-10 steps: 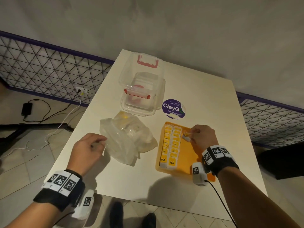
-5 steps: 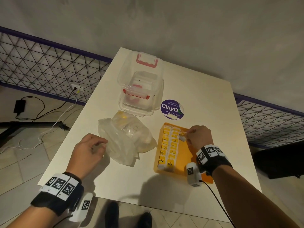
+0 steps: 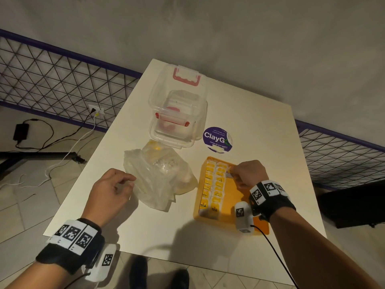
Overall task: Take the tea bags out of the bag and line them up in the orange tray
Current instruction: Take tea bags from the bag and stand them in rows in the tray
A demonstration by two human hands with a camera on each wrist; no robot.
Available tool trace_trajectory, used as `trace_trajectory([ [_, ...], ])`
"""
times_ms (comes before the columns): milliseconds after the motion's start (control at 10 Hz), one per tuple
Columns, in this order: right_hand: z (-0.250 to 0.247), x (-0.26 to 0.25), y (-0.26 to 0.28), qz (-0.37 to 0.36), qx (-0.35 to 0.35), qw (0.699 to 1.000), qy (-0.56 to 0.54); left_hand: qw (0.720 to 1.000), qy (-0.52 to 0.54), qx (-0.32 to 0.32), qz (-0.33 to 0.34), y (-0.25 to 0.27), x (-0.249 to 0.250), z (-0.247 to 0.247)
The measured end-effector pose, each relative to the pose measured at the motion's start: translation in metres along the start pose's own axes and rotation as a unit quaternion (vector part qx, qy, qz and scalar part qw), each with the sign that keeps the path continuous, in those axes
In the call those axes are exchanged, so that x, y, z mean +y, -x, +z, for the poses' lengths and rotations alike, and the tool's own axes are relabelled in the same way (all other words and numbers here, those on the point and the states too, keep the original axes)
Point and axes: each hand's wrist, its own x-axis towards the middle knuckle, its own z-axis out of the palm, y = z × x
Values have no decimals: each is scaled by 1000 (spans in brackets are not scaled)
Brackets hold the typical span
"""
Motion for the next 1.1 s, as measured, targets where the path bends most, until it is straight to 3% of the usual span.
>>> trace_trajectory([
  [100, 2, 3, -6, 64, -2, 992, -109, 1000, -1, -4, 5, 0, 4, 0],
  [400, -5, -1, 6, 70, -55, 994, -55, 989, -86, -39, 117, 1, 17, 3],
  [700, -23, -2, 22, 82, -88, 992, -39, 987, -107, -63, 97, 3, 28, 9],
  [800, -25, -3, 29, 21, -75, 997, 24, 979, -163, -85, 83, 3, 36, 11],
  [900, -14, -29, 60, -142, -35, 988, 58, 974, -196, -97, 65, 5, 45, 15],
  [1000, 18, -67, 101, -247, -117, 956, 106, 974, -191, -112, 35, 7, 52, 20],
  [1100, 58, -86, 117, -286, -155, 929, 179, 969, -211, -124, 19, 11, 61, 24],
])
